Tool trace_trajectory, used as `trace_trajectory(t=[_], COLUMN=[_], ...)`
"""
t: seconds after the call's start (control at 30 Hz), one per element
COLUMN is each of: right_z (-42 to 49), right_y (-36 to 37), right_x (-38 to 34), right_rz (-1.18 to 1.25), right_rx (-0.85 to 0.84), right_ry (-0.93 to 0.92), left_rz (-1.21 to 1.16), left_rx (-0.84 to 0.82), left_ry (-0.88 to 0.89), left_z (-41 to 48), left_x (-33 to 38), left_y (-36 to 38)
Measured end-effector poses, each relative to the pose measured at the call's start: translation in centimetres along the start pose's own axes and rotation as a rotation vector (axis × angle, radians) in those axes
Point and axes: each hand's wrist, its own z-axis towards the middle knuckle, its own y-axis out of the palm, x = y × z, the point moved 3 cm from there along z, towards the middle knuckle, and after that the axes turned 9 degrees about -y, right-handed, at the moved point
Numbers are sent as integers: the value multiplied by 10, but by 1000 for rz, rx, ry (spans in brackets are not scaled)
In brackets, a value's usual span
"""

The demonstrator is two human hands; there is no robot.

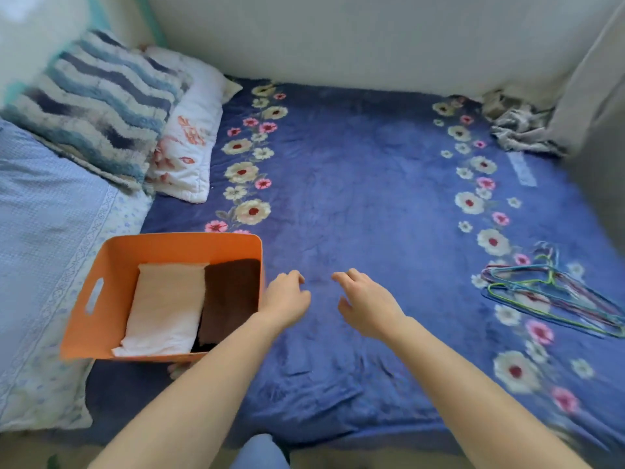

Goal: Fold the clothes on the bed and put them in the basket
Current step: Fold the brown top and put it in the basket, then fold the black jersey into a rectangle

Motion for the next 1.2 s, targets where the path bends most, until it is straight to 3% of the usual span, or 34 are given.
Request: trace_trajectory(t=[0.2,0.43,0.63,0.9,1.2], right_z=[-187,-463,-586,-705,-812], right_y=[-42,-71,-97,-158,-262], right_x=[117,213,254,377,518], right_rz=[38,68,72,9,-109], right_rx=[101,231,338,426,511], right_ry=[339,817,1047,1184,1275], left_rz=[206,440,559,583,422], left_rx=[-107,-251,-199,-186,-136], left_ry=[298,772,1097,1336,1436], left_z=[-105,-275,-367,-430,-488], left_x=[173,370,471,636,835], left_y=[100,247,322,409,459])
